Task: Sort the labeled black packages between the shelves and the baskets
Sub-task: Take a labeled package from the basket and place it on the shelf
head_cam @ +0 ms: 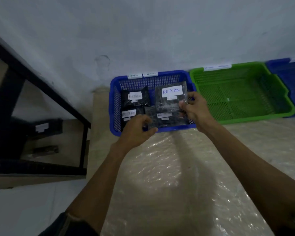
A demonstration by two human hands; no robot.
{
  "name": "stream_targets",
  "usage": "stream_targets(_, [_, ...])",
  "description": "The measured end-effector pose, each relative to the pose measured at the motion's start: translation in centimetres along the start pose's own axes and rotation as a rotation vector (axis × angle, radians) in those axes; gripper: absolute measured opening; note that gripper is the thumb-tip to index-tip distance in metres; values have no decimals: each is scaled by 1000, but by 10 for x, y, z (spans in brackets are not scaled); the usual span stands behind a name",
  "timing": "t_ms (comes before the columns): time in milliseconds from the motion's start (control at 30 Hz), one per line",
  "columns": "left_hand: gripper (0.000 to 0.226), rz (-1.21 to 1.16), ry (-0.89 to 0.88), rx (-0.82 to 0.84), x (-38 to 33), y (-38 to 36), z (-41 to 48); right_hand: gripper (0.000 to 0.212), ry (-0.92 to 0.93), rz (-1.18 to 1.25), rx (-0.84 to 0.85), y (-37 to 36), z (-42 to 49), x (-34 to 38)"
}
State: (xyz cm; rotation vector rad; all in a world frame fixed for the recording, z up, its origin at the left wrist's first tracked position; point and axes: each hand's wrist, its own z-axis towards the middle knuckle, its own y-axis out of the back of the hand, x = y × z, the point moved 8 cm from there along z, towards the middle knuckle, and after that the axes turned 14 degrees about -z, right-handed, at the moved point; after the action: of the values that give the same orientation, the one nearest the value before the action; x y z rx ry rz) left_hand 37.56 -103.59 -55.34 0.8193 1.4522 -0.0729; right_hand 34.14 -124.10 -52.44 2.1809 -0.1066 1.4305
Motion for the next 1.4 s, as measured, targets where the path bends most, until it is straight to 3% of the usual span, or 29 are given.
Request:
stream_targets(233, [30, -62, 118, 68, 14, -28, 29, 20, -114, -123, -20, -21, 86, -33])
stream_targets(367, [36, 30, 172, 72, 30, -33, 33, 17, -142, -108, 32, -39, 115, -42])
stream_targets(467, [55, 120, 129, 72, 33, -36, 34, 17, -165, -125, 33, -49, 131, -50])
stream_targets(567, [59, 137, 80, 88, 30, -38, 37, 16, -190, -162, 45, -59, 143, -56])
stream_targets(667, [56, 128, 57, 83, 31, -38, 38, 14, -97, -388, 9, -61, 154, -54])
stream_targets(800, [53, 114, 32, 75, 32, -39, 38, 45, 236, -952, -104, -62, 148, -39])
stream_targets(867, [52, 118, 30, 77, 33, -40, 38, 45, 385, -1114, -142, -66, 140, -31])
stream_targets(1000, [55, 123, 44, 73, 34, -40, 38, 35, 458, -1184, -7, -85, 137, -40])
stream_targets(1400, [56, 127, 64, 89, 33, -40, 38, 33, 424, -1105, 17, -89, 144, -44])
